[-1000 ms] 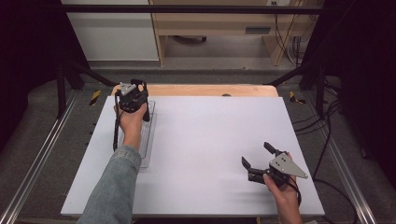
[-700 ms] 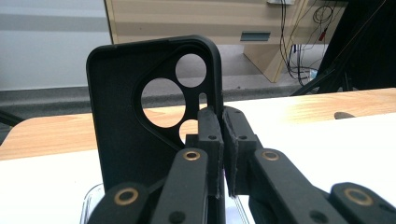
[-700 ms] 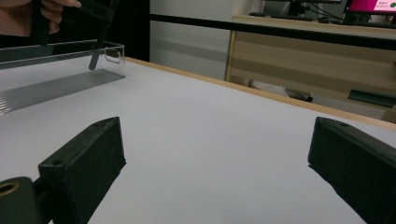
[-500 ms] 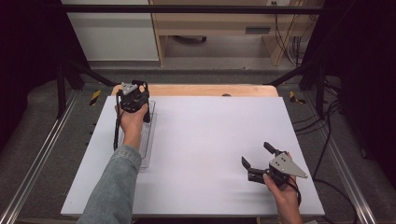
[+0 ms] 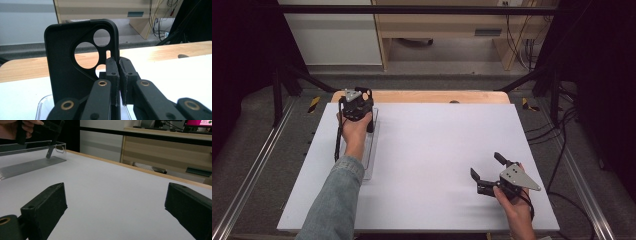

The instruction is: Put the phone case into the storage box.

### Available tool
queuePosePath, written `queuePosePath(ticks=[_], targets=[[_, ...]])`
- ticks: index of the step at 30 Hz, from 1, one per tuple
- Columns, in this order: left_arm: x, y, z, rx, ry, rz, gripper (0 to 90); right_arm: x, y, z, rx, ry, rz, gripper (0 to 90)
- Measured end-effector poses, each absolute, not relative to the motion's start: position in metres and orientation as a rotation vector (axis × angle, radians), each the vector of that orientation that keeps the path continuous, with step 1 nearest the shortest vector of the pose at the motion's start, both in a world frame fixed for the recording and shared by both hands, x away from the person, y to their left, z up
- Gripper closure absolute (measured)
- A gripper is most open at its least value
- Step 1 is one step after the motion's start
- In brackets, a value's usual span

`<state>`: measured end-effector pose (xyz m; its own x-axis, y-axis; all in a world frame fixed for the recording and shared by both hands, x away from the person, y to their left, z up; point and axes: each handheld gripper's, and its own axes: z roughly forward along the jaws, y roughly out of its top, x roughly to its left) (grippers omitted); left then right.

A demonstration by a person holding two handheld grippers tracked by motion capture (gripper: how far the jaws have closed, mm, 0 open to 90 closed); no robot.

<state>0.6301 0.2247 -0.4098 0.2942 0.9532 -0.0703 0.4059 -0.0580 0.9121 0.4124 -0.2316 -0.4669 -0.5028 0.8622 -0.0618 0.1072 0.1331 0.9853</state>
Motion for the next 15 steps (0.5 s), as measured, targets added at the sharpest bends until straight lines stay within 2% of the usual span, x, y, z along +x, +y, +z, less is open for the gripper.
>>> queuePosePath(ticks=[15], targets=[[0.6335, 0.2233, -0.4132, 1.653, 1.271, 0.718, 85.9, 0.4124, -0.2310, -0.4671, 0.941, 1.747, 1.430, 4.2]])
